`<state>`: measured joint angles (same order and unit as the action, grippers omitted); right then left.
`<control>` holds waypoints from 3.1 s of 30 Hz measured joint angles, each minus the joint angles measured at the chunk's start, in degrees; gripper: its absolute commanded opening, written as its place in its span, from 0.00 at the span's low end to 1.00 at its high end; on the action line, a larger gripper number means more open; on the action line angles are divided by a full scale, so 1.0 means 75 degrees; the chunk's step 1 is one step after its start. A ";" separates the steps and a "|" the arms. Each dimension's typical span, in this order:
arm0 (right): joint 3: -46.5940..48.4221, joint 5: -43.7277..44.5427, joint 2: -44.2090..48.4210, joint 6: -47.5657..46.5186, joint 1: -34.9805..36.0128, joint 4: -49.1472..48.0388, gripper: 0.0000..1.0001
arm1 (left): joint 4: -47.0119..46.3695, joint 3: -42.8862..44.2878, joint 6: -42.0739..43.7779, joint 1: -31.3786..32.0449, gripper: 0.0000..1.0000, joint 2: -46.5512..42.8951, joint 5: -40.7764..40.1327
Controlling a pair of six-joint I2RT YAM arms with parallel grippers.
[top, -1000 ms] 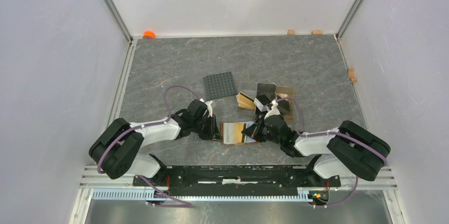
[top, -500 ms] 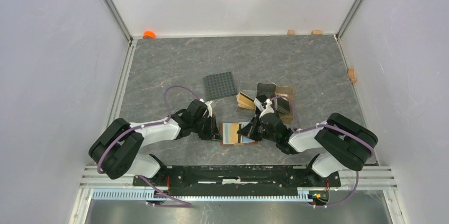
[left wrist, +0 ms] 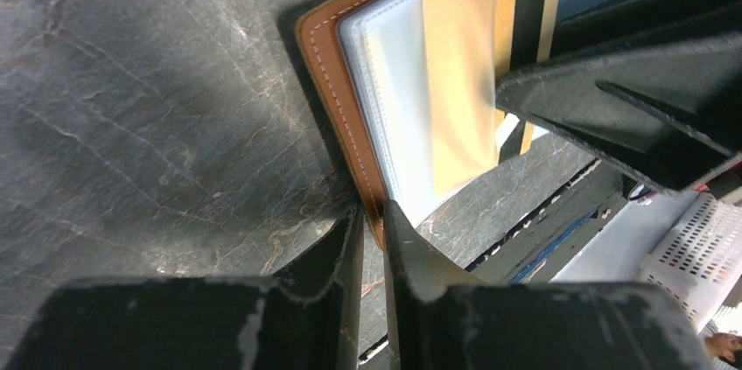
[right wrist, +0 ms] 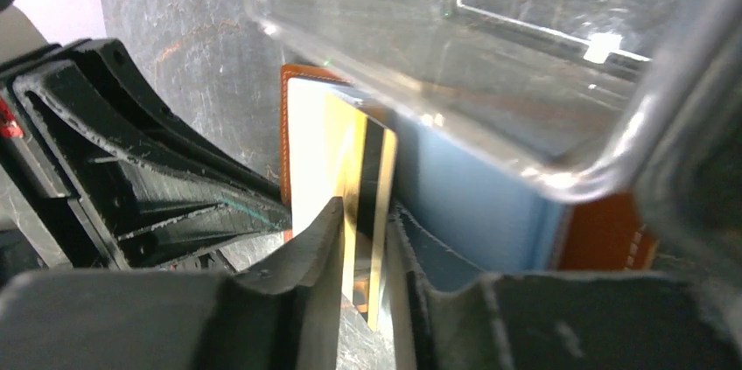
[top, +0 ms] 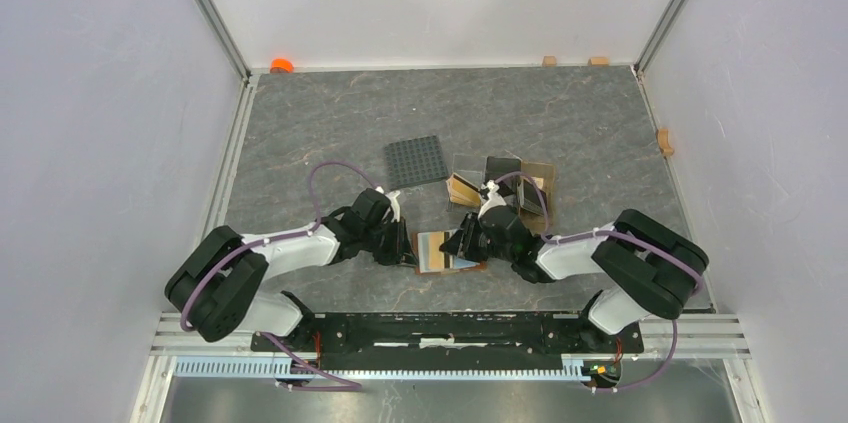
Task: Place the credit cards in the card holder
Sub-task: Insert the credit card into the card holder, then turn over the card slot in the card holder.
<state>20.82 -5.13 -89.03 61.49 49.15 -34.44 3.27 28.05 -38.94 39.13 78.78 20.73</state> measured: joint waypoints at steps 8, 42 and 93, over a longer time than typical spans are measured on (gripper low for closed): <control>0.0495 0.0796 0.0903 -0.0912 0.0417 0.1979 0.50 | 0.0245 -0.0035 0.0000 0.0000 0.40 -0.0516 -0.0198; 0.1137 0.1591 0.1903 -0.2518 0.0799 0.4637 0.58 | -0.1422 0.0096 -0.0734 0.0003 0.33 0.0519 0.0085; -0.0131 0.0230 0.3450 -0.2908 -0.0810 0.4858 0.43 | -0.1008 -0.0032 -0.0804 0.0195 0.42 0.0189 -0.0242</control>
<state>19.84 -3.40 -63.16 39.68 43.07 2.00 -4.29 27.81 -44.97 40.60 80.20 18.92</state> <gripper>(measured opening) 0.443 0.426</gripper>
